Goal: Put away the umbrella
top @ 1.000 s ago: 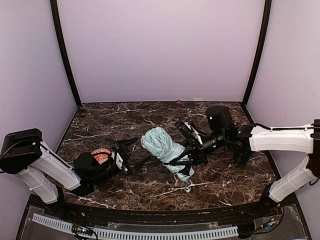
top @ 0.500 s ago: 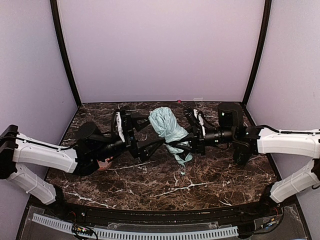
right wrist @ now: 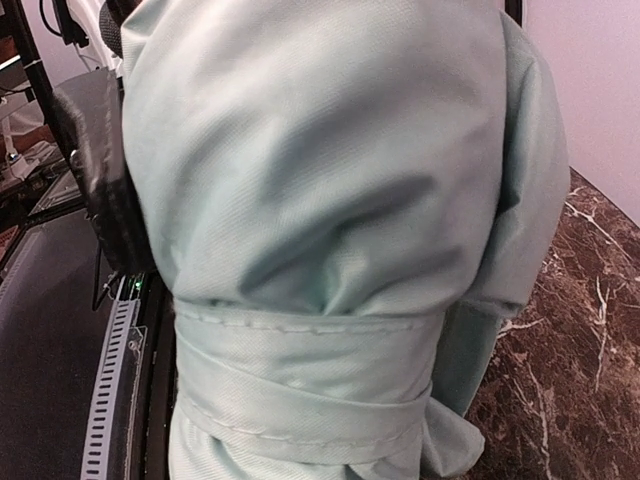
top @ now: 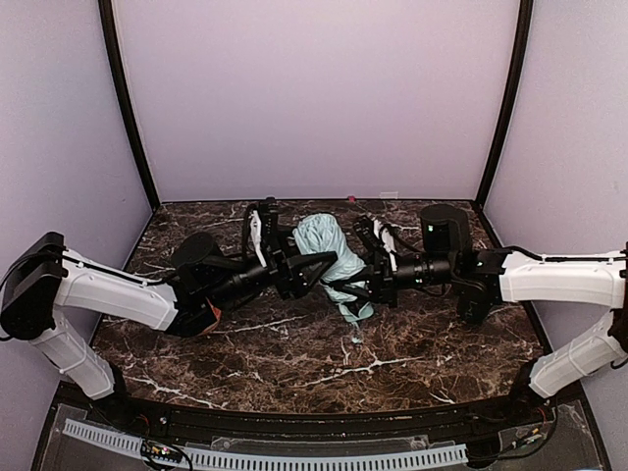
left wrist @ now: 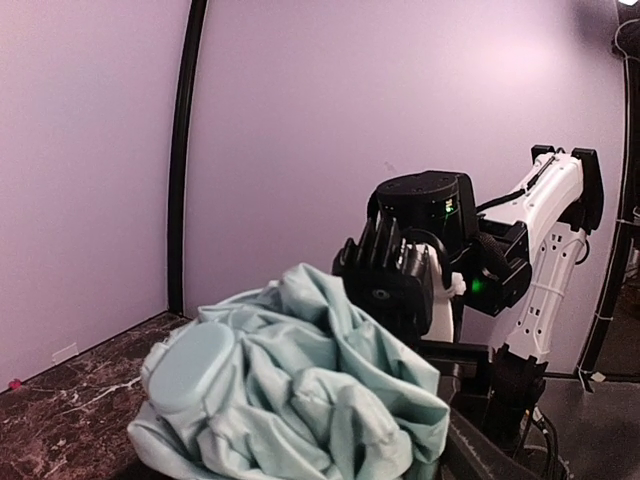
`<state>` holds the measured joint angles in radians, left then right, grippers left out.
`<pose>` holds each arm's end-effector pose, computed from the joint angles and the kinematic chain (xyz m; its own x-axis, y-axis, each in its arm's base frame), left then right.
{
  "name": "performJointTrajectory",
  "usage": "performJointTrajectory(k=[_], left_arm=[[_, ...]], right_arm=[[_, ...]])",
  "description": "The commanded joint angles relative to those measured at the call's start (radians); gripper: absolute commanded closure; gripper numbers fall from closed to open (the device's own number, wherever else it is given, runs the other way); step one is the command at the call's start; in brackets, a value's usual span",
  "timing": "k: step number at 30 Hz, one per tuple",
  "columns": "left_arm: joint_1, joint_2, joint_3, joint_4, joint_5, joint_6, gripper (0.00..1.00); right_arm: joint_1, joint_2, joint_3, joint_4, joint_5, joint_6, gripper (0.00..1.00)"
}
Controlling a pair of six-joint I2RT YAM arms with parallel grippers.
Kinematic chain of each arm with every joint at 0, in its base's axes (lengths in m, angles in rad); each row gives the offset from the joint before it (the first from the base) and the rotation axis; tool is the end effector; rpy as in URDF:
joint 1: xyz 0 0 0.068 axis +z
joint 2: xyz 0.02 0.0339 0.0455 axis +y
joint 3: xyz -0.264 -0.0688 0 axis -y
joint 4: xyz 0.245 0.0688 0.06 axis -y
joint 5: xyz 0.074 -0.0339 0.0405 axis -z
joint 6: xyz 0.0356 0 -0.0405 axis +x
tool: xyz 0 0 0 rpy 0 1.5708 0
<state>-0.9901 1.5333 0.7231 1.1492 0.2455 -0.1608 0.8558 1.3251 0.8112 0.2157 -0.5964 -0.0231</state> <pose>0.1710 -0.2763 0.2773 0.0301 -0.3290 -0.9439 0.9539 0.2916 -0.0712 0.1800 0.2378 0.2710 -0.1700 -0.2250 -0.9594 -0.9809 0.1319 0.1429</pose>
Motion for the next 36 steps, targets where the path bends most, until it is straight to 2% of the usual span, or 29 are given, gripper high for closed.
performJointTrajectory(k=[1, 3, 7, 9, 11, 14, 16, 20, 24, 28, 33, 36], left_arm=[[-0.022, 0.053, 0.058, 0.025, 0.147, -0.024, 0.34], [-0.019, 0.06, 0.059, 0.026, 0.182, -0.014, 0.4], [-0.011, 0.05, 0.05, 0.024, 0.237, -0.008, 0.67], [-0.006, 0.034, 0.033, 0.03, 0.259, -0.002, 0.78], [-0.003, 0.01, -0.005, 0.041, 0.264, 0.023, 0.84], [-0.001, -0.033, -0.054, 0.034, 0.235, 0.091, 0.87], [-0.001, -0.058, -0.085, 0.028, 0.195, 0.163, 0.88], [-0.001, -0.072, -0.129, 0.021, 0.143, 0.262, 0.89], [0.001, -0.048, -0.133, -0.007, 0.131, 0.308, 0.91], [0.001, -0.011, -0.131, 0.03, 0.133, 0.271, 0.91], [0.0, 0.034, -0.129, 0.055, 0.141, 0.255, 0.91], [0.0, 0.062, -0.134, 0.062, 0.123, 0.262, 0.91]], right_arm=[[0.048, 0.01, 0.026, 0.072, -0.072, -0.062, 1.0], [0.048, 0.011, 0.022, 0.09, -0.072, -0.082, 1.0], [0.048, 0.025, 0.037, 0.101, -0.08, -0.108, 0.99], [0.048, 0.036, 0.059, 0.083, -0.084, -0.108, 0.96], [0.048, 0.043, 0.081, 0.044, -0.081, -0.115, 0.72], [0.048, 0.04, 0.079, -0.024, -0.048, -0.141, 0.35], [0.045, 0.029, 0.06, -0.055, -0.026, -0.149, 0.2], [0.04, -0.019, 0.015, -0.137, 0.012, -0.181, 0.01], [0.025, -0.064, -0.006, -0.214, 0.071, -0.199, 0.0], [0.025, -0.07, 0.008, -0.176, 0.051, -0.187, 0.0], [0.039, 0.025, 0.055, -0.142, -0.01, -0.19, 0.09], [0.045, 0.1, 0.08, -0.134, 0.002, -0.191, 0.16]])
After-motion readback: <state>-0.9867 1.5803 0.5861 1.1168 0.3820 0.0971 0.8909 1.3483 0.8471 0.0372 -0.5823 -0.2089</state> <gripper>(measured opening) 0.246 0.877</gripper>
